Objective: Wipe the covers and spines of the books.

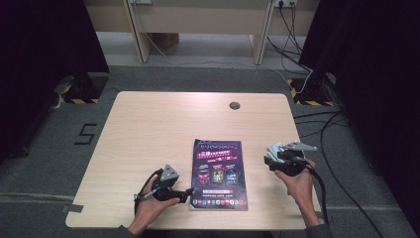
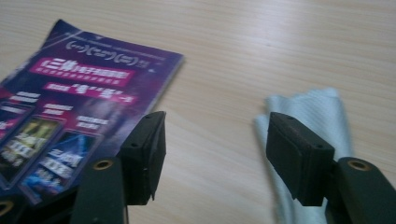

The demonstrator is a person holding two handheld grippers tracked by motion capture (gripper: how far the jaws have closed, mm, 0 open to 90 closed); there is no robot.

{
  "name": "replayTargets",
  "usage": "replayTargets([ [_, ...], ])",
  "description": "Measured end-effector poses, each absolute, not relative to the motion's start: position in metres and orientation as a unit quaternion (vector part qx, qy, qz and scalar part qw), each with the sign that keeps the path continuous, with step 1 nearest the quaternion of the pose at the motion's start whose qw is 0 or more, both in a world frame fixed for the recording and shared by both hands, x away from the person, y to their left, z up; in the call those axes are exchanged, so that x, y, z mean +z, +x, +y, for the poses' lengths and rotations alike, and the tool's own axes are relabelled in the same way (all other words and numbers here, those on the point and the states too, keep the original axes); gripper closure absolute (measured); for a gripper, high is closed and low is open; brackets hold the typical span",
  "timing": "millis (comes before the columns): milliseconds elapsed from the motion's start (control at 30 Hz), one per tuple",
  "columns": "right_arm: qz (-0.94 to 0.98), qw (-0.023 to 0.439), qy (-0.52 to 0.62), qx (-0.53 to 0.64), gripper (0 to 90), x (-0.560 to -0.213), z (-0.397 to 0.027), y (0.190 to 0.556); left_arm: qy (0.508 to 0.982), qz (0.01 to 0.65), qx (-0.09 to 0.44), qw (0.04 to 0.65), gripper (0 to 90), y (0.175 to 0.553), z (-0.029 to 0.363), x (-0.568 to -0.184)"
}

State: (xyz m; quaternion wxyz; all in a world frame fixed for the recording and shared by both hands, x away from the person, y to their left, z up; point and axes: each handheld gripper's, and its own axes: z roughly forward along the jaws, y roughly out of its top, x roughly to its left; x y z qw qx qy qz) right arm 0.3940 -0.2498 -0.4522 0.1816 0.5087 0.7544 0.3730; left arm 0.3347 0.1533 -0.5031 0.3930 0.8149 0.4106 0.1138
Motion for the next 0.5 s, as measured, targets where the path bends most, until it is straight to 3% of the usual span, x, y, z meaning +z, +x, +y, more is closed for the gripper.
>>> replayTargets([
  [133,0.767,0.178,0.492,0.373,31.0,-0.45,-0.233,0.392,0.813,0.411,0.114,0.395,23.0,0.336,0.154,-0.503],
  [267,0.782,0.141,0.476,0.377,26.9,-0.456,-0.206,0.397,0.811,0.413,0.115,0.398,23.0,0.34,0.152,-0.503],
  [500,0.802,0.119,0.458,0.366,26.4,-0.47,-0.18,0.41,0.81,0.411,0.112,0.402,23.7,0.345,0.149,-0.504],
])
